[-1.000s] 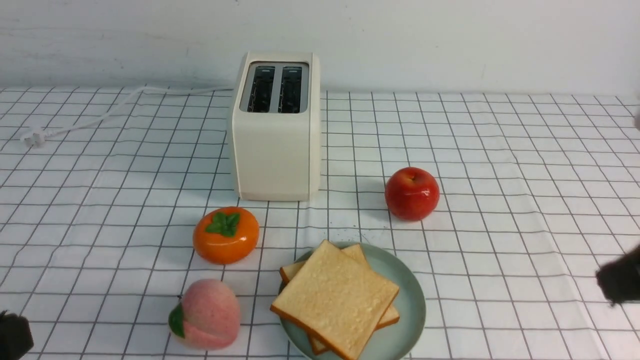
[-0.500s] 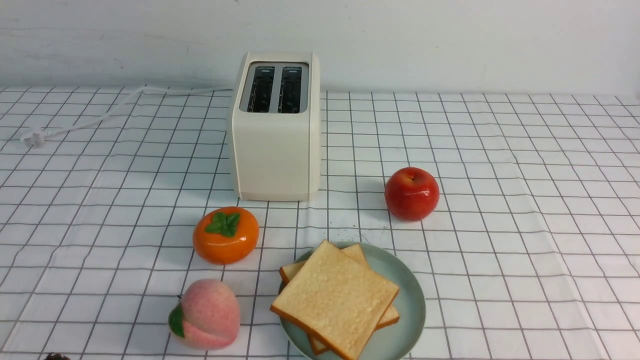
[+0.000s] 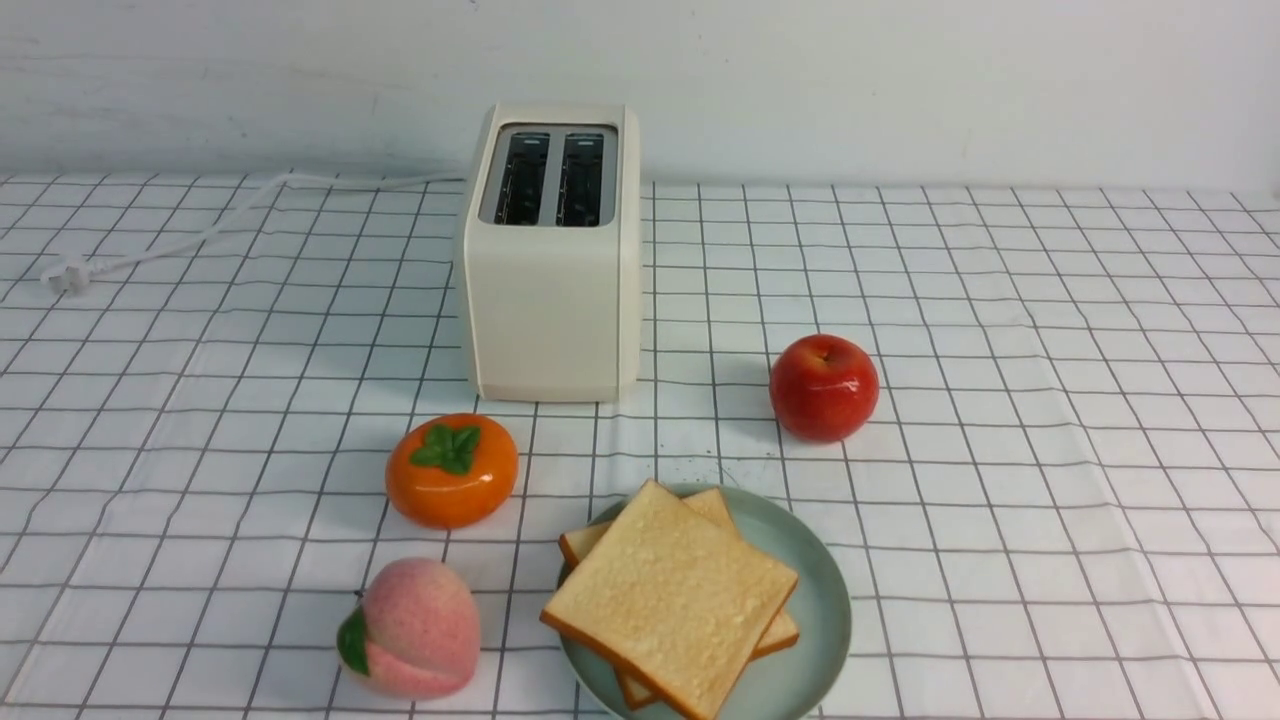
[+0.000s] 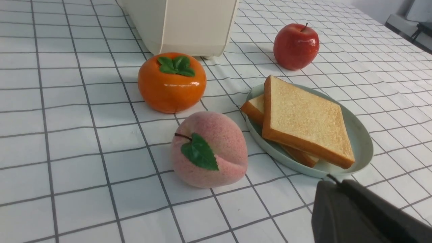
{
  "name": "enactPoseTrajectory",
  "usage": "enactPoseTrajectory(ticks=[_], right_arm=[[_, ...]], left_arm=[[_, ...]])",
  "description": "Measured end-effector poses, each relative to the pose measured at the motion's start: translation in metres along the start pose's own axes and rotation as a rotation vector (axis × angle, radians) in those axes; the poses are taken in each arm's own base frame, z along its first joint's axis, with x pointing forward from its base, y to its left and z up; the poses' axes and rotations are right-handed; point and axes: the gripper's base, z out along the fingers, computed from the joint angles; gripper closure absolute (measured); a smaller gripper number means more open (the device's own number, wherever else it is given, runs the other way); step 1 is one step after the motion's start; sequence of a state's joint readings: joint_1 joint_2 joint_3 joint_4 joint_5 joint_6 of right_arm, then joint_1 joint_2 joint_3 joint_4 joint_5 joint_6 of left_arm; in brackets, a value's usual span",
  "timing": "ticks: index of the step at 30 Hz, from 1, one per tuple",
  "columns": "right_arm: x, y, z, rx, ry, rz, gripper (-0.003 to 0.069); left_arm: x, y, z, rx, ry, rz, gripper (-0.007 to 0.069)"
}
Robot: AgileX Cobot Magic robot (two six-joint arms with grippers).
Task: Take toasted bread from bread machine on white checkered table place on plate.
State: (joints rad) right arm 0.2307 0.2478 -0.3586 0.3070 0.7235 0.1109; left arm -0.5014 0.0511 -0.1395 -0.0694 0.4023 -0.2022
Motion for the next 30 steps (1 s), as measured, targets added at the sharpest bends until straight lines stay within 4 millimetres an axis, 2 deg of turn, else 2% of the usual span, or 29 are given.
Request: enactPoseTrajectory(ticks=[5,10,13,14,15,18,20,30], right_arm=[[-0.003,-0.003,-0.003,0.039,-0.057,-0.045,0.0641],[0.001,-0.012,-0.004,0.114,-0.199,-0.110,0.0677],[0.014,-0.022,0.002,0.165,-0.252,-0.149,0.0679],[0.026,-0.030,0.007,0.193,-0.288,-0.171,0.0678],[0.028,-0.031,0.009,0.195,-0.280,-0.172,0.0678],[0.056,-0.049,0.028,0.250,-0.266,-0.181,0.0678],[0.062,-0.052,0.032,0.257,-0.242,-0.176,0.0678],[0.062,-0.053,0.032,0.265,-0.252,-0.188,0.0676]], left_arm=[[0.001,0.000,0.000,-0.002,0.008,0.000,0.0637],[0.001,0.000,0.000,-0.002,0.009,0.000,0.0637],[0.001,0.000,0.000,-0.002,0.009,0.000,0.0637],[0.001,0.000,0.000,-0.002,0.009,0.000,0.0637],[0.001,0.000,0.000,-0.002,0.009,0.000,0.0637],[0.001,0.000,0.000,-0.002,0.012,-0.001,0.0637],[0.002,0.000,0.000,-0.002,0.015,-0.002,0.0636],[0.003,0.001,0.000,-0.005,0.029,-0.005,0.0629]])
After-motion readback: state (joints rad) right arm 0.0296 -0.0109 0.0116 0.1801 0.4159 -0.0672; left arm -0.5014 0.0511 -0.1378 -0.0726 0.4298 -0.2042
